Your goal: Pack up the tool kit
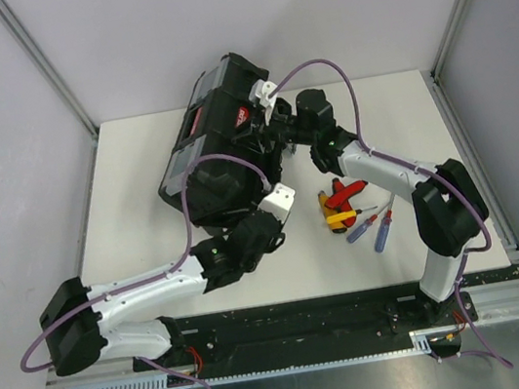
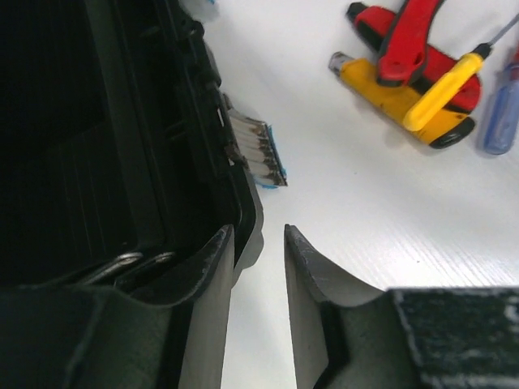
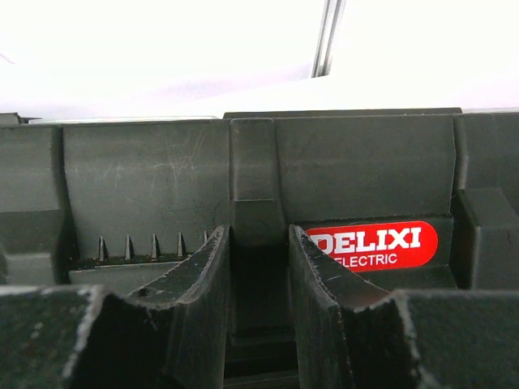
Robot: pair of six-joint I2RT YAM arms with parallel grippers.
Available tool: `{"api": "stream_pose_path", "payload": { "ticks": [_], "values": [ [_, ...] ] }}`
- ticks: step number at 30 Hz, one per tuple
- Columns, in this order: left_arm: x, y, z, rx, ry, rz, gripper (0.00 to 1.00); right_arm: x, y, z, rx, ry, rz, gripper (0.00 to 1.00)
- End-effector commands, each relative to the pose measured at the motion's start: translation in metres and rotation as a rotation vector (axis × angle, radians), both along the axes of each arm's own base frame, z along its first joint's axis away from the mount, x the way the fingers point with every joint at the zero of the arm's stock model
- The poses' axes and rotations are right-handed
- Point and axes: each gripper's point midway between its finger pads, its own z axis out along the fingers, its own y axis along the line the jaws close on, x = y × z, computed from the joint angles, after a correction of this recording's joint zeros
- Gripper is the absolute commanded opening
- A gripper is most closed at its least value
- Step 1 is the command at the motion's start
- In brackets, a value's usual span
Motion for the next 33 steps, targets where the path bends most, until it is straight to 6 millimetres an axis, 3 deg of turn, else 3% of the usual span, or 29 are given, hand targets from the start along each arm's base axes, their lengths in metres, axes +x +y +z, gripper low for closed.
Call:
{"api": "stream_pose_path", "payload": {
  "ticks": [1,7,18,33],
  "values": [
    [0.015,0.015,0.0,-0.015,-0.083,0.159,0.36,0.016,-0.01,0.081,0.161,-0.186,-0.055,0.0],
    [0.009,0.016,-0.035,0.052,-0.036,0.14,0.36,0.019,-0.01,0.081,0.183,-0.175,-0.043,0.0],
    [-0.013,0.0,-0.098,0.15,0.077,0.039,0.32,0.02,0.002,0.09,0.24,-0.167,0.007,0.0],
    [-0.024,-0.01,-0.137,0.23,0.144,0.005,0.33,0.027,0.029,0.097,0.303,-0.14,0.06,0.0]
  ]
}}
